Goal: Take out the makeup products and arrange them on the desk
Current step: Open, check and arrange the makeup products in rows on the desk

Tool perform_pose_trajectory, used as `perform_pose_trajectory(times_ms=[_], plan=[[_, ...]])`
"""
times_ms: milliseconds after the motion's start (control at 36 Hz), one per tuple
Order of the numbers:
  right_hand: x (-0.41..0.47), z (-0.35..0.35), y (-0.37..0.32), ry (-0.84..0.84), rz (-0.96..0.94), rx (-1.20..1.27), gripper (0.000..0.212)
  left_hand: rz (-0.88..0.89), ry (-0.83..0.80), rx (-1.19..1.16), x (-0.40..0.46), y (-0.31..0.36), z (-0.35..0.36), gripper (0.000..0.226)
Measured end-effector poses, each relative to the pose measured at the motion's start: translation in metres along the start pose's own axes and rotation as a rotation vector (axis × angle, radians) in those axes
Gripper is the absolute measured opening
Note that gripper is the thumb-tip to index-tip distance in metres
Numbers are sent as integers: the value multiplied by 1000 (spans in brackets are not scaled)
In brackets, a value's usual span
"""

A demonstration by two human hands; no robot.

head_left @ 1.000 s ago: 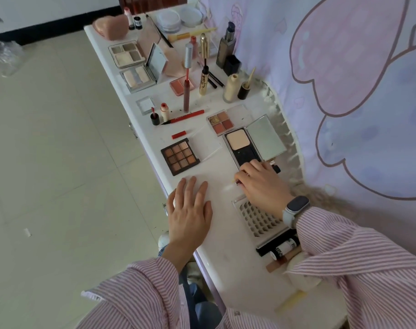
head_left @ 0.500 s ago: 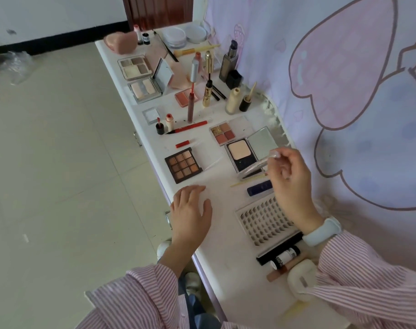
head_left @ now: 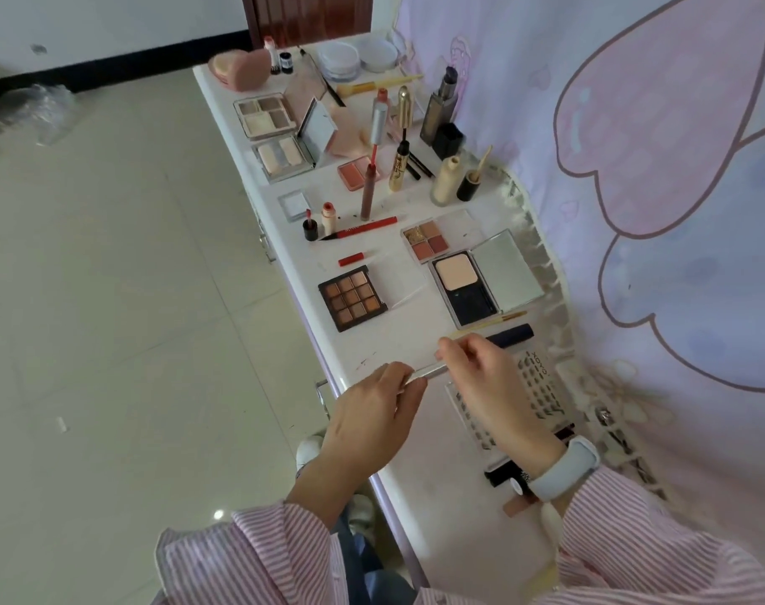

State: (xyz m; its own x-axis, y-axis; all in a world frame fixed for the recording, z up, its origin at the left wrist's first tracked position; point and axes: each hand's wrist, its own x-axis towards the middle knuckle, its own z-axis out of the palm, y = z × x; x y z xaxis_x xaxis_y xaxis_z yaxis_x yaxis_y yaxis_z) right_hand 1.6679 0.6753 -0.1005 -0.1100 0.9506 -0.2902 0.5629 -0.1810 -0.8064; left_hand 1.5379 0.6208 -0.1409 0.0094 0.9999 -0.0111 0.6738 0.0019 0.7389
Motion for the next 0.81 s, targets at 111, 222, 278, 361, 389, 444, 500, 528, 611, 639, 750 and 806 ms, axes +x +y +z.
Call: perform_pose_trajectory(times_ms=[111,222,278,361,389,444,500,528,611,639,750,806], plan=[[-6,3,4,-70,-178,-83,16,-121,-99,94,-1,-2,0,42],[-7,0,13,-220,-345,-120,4,-197,-168,82,-1,-7,-4,47],[-8,-1,14,-301,-338,-118,11,-221,-179,100,0,-11,-8,48],[-8,0,8,-324,-245,-81,14,-184,-182,119,0,-14,-12,40],[-6,1,6,-299,-226,-92,17,-165,-179,91,-1,-14,-13,33],[-3,4,6,-217,-235,-161,23,-155,-172,21,-2,-14,-14,25],[-1,4,7,-184,-263,-162,22,-161,-161,-22,-2,-14,-14,23],[-1,4,8,-209,-259,-125,25,-155,-154,-33,-2,-14,-15,21],[-2,0,7,-301,-199,-42,44,-127,-146,-29,-2,-15,-16,16],[-1,1,5,-302,-173,-62,36,-122,-148,-26,-2,-15,-17,15],[6,5,8,-176,-117,-146,27,-113,-161,-19,-1,-16,-16,14],[6,4,9,-189,-149,-87,21,-120,-148,-25,0,-16,-16,15]])
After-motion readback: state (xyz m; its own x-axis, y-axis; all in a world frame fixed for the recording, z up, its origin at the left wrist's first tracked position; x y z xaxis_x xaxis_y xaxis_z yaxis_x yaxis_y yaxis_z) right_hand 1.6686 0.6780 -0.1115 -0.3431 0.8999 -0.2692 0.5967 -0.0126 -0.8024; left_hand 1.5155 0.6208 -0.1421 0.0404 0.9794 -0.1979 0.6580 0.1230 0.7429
